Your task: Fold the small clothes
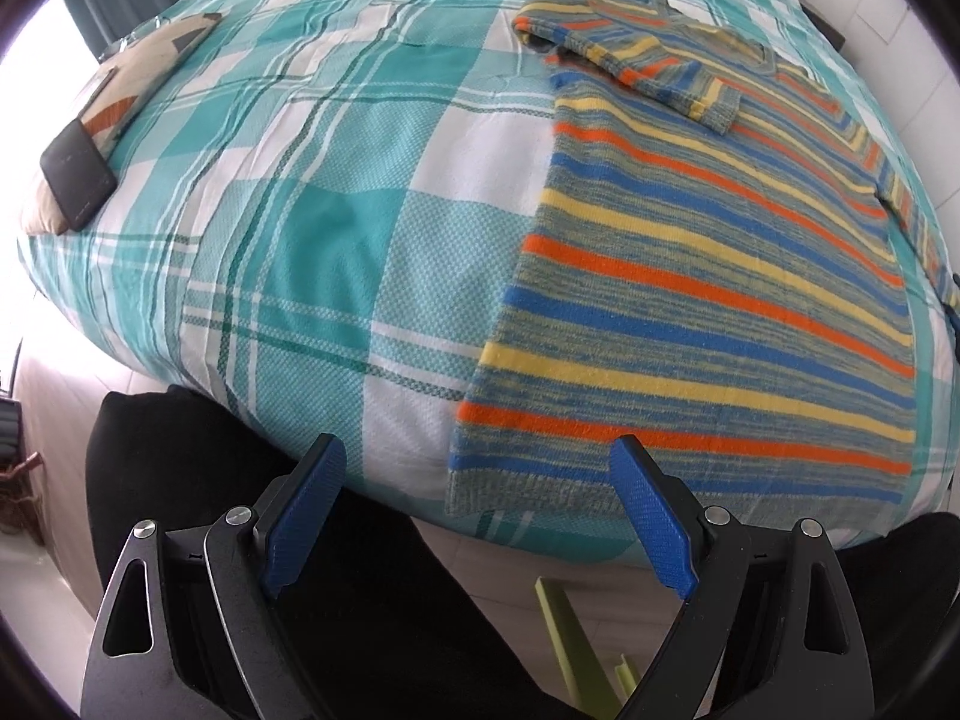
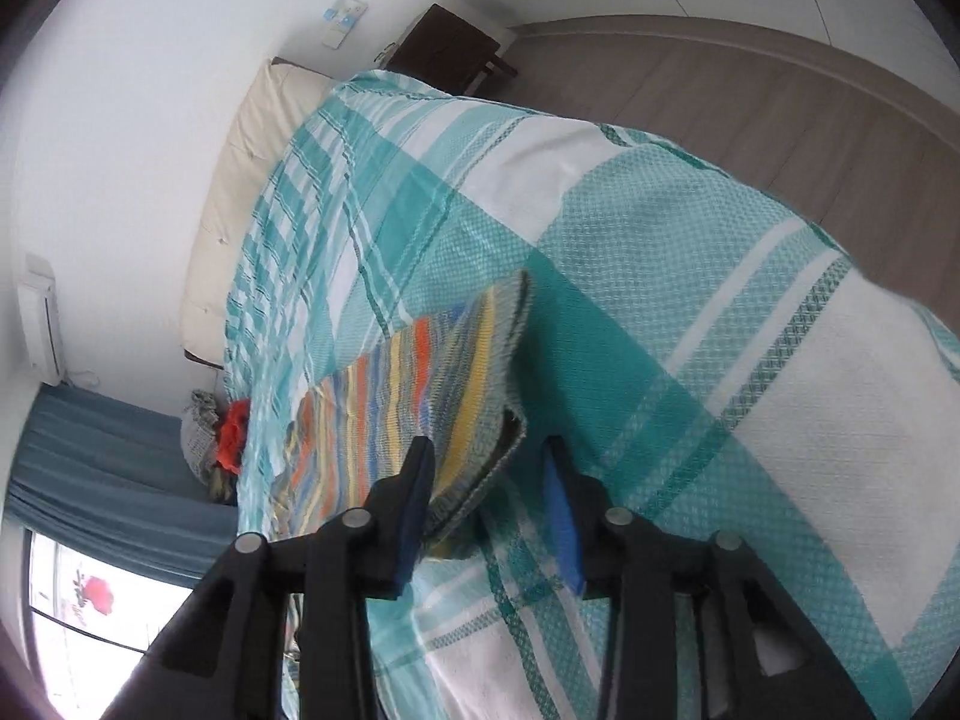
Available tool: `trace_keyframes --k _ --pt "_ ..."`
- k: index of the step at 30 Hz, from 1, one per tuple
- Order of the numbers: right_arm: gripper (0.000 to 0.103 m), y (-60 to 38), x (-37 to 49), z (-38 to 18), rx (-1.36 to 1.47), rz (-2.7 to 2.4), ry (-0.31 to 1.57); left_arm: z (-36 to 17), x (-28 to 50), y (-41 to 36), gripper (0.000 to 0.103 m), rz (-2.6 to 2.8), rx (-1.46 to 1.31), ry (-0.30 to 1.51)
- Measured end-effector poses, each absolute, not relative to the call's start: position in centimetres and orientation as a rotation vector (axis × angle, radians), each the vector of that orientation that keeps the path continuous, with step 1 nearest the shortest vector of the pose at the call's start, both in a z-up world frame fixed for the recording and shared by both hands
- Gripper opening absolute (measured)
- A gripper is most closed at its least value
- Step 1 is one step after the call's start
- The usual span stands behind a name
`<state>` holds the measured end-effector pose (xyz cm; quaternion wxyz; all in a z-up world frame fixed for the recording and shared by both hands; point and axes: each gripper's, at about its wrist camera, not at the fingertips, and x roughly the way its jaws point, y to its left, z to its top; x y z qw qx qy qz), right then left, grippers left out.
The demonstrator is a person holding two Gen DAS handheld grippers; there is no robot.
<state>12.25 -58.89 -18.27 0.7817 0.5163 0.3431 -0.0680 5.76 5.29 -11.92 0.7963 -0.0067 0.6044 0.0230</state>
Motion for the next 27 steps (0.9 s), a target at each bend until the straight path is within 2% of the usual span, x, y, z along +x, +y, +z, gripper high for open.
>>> trace_keyframes --k 3,4,5,6,15,22,27 --pt "0.042 -58.9 13.0 -18.5 1.136 -0.114 0.758 -12.3 5.7 5.6 0.091 0.066 -0.026 1.314" --pt "0.028 -58.9 13.3 -18.4 1.13 -0.112 0.771 -12.4 5.8 5.7 0.091 0.067 -0.03 1.32" --pt "0.004 -58.9 13.5 -18.2 1.09 -0.142 0.797 -12.4 5.8 5.6 0.091 0.067 -0.034 1.322" --pt "0.002 -58.8 13.7 -17.7 1.024 -0.193 0.83 -12.3 5.8 5.6 0.091 0.067 -0.035 1.317" --pt "0.001 -56.4 15.4 -16.1 0.513 -0.418 0.97 -12.5 5.5 5.5 0.091 0.071 0.005 1.308" --pt "0.0 -57.5 13.8 -16.8 0.542 -0.389 0.915 -12.8 4.9 7.7 0.091 0.127 0.01 1.31" --pt "0.006 -58.2 11.2 -15.9 0.516 -0.46 0.923 -12.5 5.4 7.9 0.091 0.137 0.026 1.305"
